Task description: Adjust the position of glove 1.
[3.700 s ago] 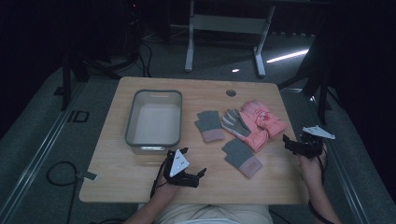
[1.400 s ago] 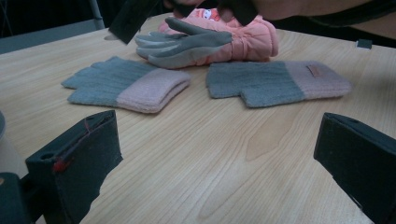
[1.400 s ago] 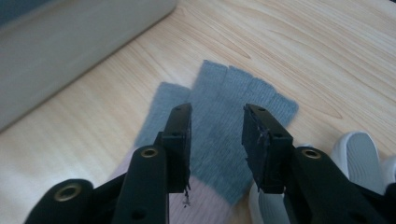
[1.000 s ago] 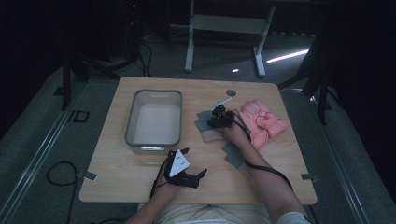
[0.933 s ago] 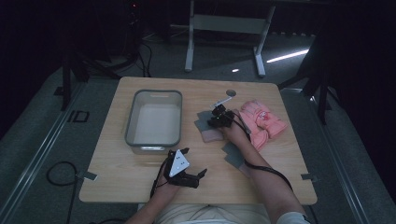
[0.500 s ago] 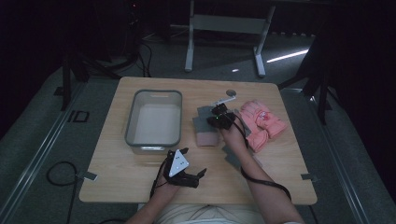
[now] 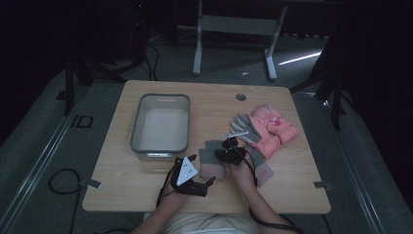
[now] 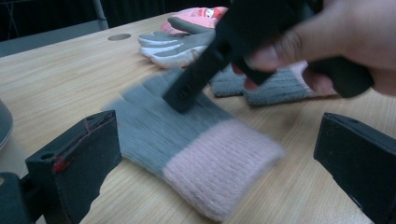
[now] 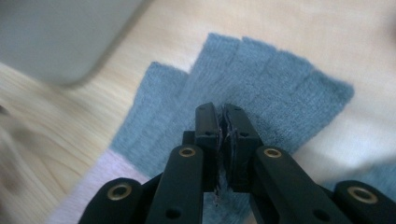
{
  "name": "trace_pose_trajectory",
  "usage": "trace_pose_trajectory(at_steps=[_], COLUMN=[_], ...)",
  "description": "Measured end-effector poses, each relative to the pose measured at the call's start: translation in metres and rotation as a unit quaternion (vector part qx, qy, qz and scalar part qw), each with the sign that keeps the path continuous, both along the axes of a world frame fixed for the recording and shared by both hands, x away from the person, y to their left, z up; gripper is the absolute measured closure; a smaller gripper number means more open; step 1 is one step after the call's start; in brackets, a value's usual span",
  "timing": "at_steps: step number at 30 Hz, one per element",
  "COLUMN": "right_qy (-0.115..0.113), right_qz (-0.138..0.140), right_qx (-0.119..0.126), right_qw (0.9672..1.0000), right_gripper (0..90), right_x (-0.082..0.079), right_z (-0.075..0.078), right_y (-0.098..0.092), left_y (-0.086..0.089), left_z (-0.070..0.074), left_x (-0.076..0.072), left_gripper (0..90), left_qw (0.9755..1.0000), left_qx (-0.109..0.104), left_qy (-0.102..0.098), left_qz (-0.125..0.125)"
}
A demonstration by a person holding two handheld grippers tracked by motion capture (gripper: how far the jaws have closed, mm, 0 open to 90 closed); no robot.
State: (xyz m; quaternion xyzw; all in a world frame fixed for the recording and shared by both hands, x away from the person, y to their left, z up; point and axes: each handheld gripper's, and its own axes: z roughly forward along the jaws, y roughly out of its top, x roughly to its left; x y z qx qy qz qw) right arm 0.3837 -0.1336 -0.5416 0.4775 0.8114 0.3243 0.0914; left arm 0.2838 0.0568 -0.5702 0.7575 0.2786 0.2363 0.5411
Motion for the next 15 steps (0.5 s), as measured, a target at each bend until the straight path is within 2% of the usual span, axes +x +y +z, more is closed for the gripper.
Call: trace_pose_trajectory(at_steps=[1, 2, 3, 5, 8, 11, 13, 14, 15], right_qy=[0.000, 0.010, 0.008, 0.003, 0.000, -0.003, -0.029, -0.029, -0.044], right_qz=[0.000, -0.015, -0.017, -0.011, -0.004, 0.020, 0.036, 0.036, 0.059], right_qx=[0.000, 0.024, 0.028, 0.015, 0.014, 0.022, 0.011, 0.011, -0.001], right_qw=[1.0000, 0.9996, 0.9994, 0.9998, 0.9999, 0.9996, 0.9989, 0.9989, 0.9973], right_gripper=[84.7, 84.1, 84.1, 82.8, 76.3, 62.6, 59.6, 59.6, 57.7], right_x=[0.000, -0.001, -0.001, -0.001, -0.001, -0.002, -0.001, -0.001, 0.003], right_z=[0.000, -0.008, -0.009, -0.008, -0.006, 0.003, 0.015, 0.015, 0.024], right_y=[0.000, -0.007, -0.009, -0.008, -0.007, -0.009, -0.016, -0.016, -0.029], left_y=[0.000, 0.000, 0.000, 0.000, 0.000, 0.000, 0.000, 0.000, 0.000], left_z=[0.000, 0.000, 0.000, 0.000, 0.000, 0.000, 0.000, 0.000, 0.000], left_x=[0.000, 0.000, 0.000, 0.000, 0.000, 0.000, 0.000, 0.000, 0.000], left_gripper=[0.3, 0.3, 0.3, 0.3, 0.3, 0.3, 0.3, 0.3, 0.3], left_qw=[1.0000, 1.0000, 1.0000, 1.0000, 1.0000, 1.0000, 1.0000, 1.0000, 1.0000], left_qx=[0.000, -0.001, -0.001, -0.001, -0.001, -0.001, 0.000, 0.000, 0.001], left_qy=[0.000, 0.000, 0.000, 0.001, 0.002, 0.000, 0.000, 0.000, 0.000], left_qz=[0.000, 0.000, 0.000, 0.000, 0.000, -0.001, -0.001, -0.001, -0.003])
